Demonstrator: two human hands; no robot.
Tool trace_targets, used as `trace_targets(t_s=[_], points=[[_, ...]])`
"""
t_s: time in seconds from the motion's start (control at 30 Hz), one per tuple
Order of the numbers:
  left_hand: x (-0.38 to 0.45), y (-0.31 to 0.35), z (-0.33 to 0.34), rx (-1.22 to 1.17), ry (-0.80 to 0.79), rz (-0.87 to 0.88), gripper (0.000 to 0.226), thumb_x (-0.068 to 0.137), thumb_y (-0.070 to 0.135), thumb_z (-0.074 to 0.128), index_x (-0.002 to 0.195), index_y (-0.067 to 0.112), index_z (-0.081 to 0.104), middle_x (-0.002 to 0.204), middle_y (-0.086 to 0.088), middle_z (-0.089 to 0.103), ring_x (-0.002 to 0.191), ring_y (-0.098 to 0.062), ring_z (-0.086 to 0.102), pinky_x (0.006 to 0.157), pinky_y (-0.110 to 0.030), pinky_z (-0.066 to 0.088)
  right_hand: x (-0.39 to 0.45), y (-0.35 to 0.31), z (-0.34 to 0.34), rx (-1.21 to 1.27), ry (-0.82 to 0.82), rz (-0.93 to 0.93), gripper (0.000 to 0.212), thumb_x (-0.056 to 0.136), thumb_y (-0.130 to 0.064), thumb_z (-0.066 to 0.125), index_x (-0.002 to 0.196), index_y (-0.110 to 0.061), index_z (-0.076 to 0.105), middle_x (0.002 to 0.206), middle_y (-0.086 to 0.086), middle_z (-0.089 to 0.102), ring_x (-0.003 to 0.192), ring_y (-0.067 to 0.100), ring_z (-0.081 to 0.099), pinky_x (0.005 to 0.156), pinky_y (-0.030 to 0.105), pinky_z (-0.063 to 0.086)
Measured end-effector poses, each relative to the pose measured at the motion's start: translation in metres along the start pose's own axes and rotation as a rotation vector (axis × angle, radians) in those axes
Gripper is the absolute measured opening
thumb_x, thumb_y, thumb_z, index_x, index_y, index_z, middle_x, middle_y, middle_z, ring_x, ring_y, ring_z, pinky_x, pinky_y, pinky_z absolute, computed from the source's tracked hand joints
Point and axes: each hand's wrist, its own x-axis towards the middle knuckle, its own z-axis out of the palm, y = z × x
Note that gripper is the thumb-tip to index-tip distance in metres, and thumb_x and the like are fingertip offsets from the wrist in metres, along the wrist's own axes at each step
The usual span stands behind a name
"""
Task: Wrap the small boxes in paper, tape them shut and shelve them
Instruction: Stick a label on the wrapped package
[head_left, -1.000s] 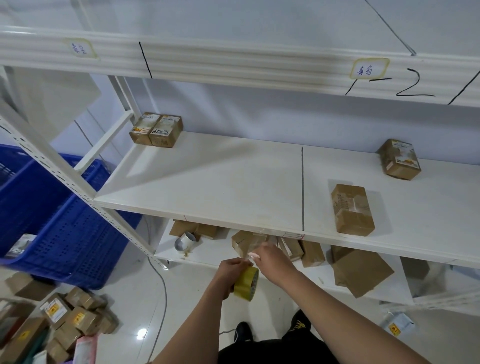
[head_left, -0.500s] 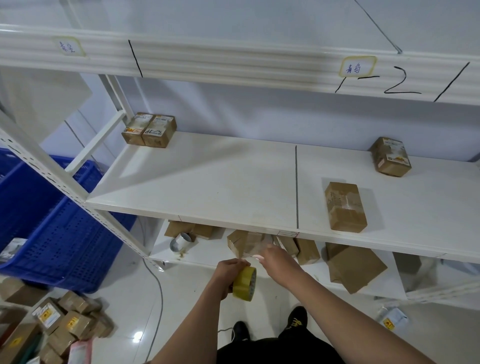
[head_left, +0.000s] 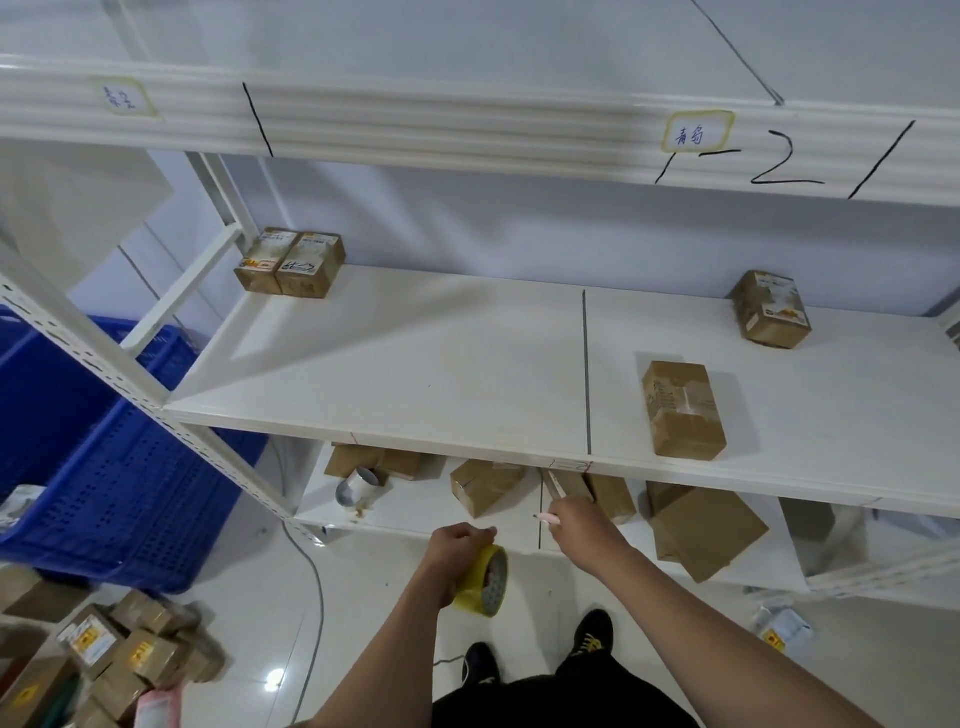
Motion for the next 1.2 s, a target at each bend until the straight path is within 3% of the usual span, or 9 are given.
trace_targets(t_s=[0.2,0.33,0.4,0.53,0.6,0.73,0.9,1.03,1.2], points=[[-0.003,0.008,-0.003,-0.163,0.014,-0.035,0.027,0.093,0.035,0.067,0.096,0.008,0.074,0.091,-0.014,0.068,0.076,-0.027,0.065,0.068,-0.033,0.057,-0.003,0.001,-0.001,0.102,0.032,0.025,0.045,0.099,-0.014,0.052,0.058,-0.02,0.034,0.06,-0.003,0.036,0.053,0.008,0.032,0.05,0.023,0.022],[-0.005,0.027,0.007,-0.235,-0.026,-0.004,0.035,0.084,0.033,0.07,0.107,0.006,0.07,0.099,-0.017,0.068,0.084,-0.033,0.067,0.076,-0.043,0.059,-0.006,0.016,-0.012,0.29,0.158,0.121,0.027,0.097,-0.022,0.061,0.07,-0.019,0.06,0.063,-0.007,0.051,0.058,0.01,0.048,0.054,0.023,0.032],[-0.005,0.04,0.017,-0.247,-0.05,0.042,0.039,0.079,0.031,0.072,0.108,0.005,0.07,0.096,-0.016,0.067,0.082,-0.032,0.067,0.07,-0.042,0.059,-0.01,0.026,-0.025,0.342,0.243,0.122,0.017,0.096,-0.022,0.062,0.081,-0.018,0.07,0.07,-0.005,0.062,0.067,0.014,0.059,0.057,0.024,0.037],[-0.006,0.069,0.042,-0.281,-0.053,0.136,0.026,0.086,0.032,0.069,0.097,0.009,0.071,0.1,-0.016,0.07,0.086,-0.033,0.069,0.072,-0.042,0.06,-0.014,0.045,-0.057,0.447,0.407,0.133,0.019,0.094,-0.013,0.061,0.102,-0.02,0.076,0.091,0.0,0.071,0.081,0.015,0.065,0.063,0.018,0.044],[-0.007,0.085,0.056,-0.288,-0.046,0.171,0.034,0.084,0.04,0.069,0.097,0.009,0.074,0.104,-0.016,0.072,0.095,-0.035,0.069,0.083,-0.047,0.059,-0.013,0.051,-0.073,0.476,0.454,0.135,0.019,0.095,-0.013,0.059,0.107,-0.016,0.075,0.091,0.002,0.07,0.08,0.015,0.063,0.063,0.021,0.042],[-0.019,0.121,0.088,-0.246,-0.077,0.214,0.026,0.09,0.038,0.066,0.087,0.015,0.078,0.103,-0.01,0.069,0.097,-0.036,0.067,0.086,-0.051,0.058,-0.017,0.064,-0.11,0.565,0.536,0.14,0.017,0.098,-0.014,0.06,0.11,-0.012,0.072,0.087,0.002,0.069,0.074,0.009,0.059,0.061,0.019,0.042],[-0.036,0.169,0.131,-0.222,-0.118,0.27,0.017,0.086,0.028,0.071,0.07,0.023,0.078,0.1,-0.01,0.069,0.09,-0.035,0.067,0.088,-0.057,0.057,-0.022,0.11,-0.146,0.516,0.667,0.228,0.024,0.099,-0.015,0.058,0.12,-0.009,0.069,0.102,0.006,0.068,0.084,0.014,0.058,0.071,0.021,0.043],[-0.042,0.198,0.165,-0.236,-0.103,0.317,0.017,0.087,0.026,0.071,0.071,0.022,0.074,0.095,-0.007,0.068,0.083,-0.03,0.067,0.083,-0.046,0.059,-0.025,0.162,-0.166,0.531,0.712,0.359,0.016,0.101,-0.02,0.056,0.099,-0.013,0.07,0.088,0.001,0.066,0.079,0.017,0.058,0.064,0.022,0.04],[-0.04,0.221,0.2,-0.245,-0.071,0.358,0.012,0.089,0.03,0.068,0.09,0.019,0.074,0.109,-0.01,0.066,0.097,-0.033,0.065,0.081,-0.044,0.058,-0.013,0.228,-0.168,0.501,0.637,0.52,0.033,0.097,-0.022,0.061,0.068,-0.005,0.06,0.061,0.0,0.053,0.062,0.023,0.053,0.049,0.023,0.027]])
